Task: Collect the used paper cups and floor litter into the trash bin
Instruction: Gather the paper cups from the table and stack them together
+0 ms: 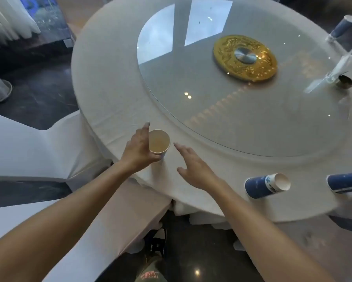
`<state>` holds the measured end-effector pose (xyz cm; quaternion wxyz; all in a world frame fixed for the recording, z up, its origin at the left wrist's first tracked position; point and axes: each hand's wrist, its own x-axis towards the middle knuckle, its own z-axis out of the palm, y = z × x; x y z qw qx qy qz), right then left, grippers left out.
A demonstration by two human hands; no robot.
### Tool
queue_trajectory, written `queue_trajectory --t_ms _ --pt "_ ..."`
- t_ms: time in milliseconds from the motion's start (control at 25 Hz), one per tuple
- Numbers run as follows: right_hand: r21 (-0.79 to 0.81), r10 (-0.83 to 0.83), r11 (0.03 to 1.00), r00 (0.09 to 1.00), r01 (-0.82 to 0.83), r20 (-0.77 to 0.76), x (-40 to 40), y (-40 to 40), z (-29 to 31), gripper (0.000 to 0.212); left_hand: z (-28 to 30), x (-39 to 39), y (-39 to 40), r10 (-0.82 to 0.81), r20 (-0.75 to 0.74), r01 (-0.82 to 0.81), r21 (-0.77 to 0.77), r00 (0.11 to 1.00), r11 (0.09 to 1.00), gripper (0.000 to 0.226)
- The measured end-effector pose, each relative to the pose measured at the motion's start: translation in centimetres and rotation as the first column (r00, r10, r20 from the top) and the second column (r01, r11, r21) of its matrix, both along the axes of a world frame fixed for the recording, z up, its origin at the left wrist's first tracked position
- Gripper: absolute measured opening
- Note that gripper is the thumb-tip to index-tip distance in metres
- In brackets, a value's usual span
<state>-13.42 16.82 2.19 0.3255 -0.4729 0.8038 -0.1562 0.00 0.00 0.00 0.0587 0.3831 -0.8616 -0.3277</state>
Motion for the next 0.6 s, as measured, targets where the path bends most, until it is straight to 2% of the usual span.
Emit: queue_trajectory --t_ms 120,200,280,360,440,520,600 --pt "0.032 0.047 0.998 0.999 -0.046 0.0 -0.2 -1.6 -0.9 0.082 -2.0 0.1 -0.8 0.027 -0.016 -0.024 0.149 1.0 0.989 0.113" --pt "0.051 0.044 0.998 0.999 -0.045 0.016 -0.6 -1.6 -1.2 0.08 -3.0 0.0 -0.5 0.05 -0.062 -0.04 0.165 0.997 0.985 0.095" --pt "0.083 0.023 0.996 0.999 -0.021 -0.034 -1.7 -0.8 -1.6 0.075 -3.2 -0.9 0.2 0.077 -0.113 -0.054 0.197 0.991 0.979 0.085" --pt "0.149 0.031 0.989 0.976 0.001 -0.217 -3.8 1.0 -1.7 0.068 -3.1 -2.0 1.2 0.043 -0.134 -0.012 0.22 0.99 0.976 0.083" --pt "0.272 0.106 0.962 0.892 0.02 -0.44 -6.6 3.7 -2.1 0.06 -3.0 -3.5 2.6 0.003 -0.156 0.039 0.264 0.988 0.964 0.082" --pt "0.419 0.183 0.905 0.817 0.078 -0.547 -9.5 6.9 -2.5 0.054 -2.8 -4.9 4.4 -0.031 -0.168 0.08 0.29 0.985 0.954 0.083" --pt "0.551 0.28 0.825 0.757 0.125 -0.591 -11.7 9.6 -2.8 0.052 -2.6 -5.9 6.2 -0.063 -0.161 0.107 0.285 0.985 0.953 0.085"
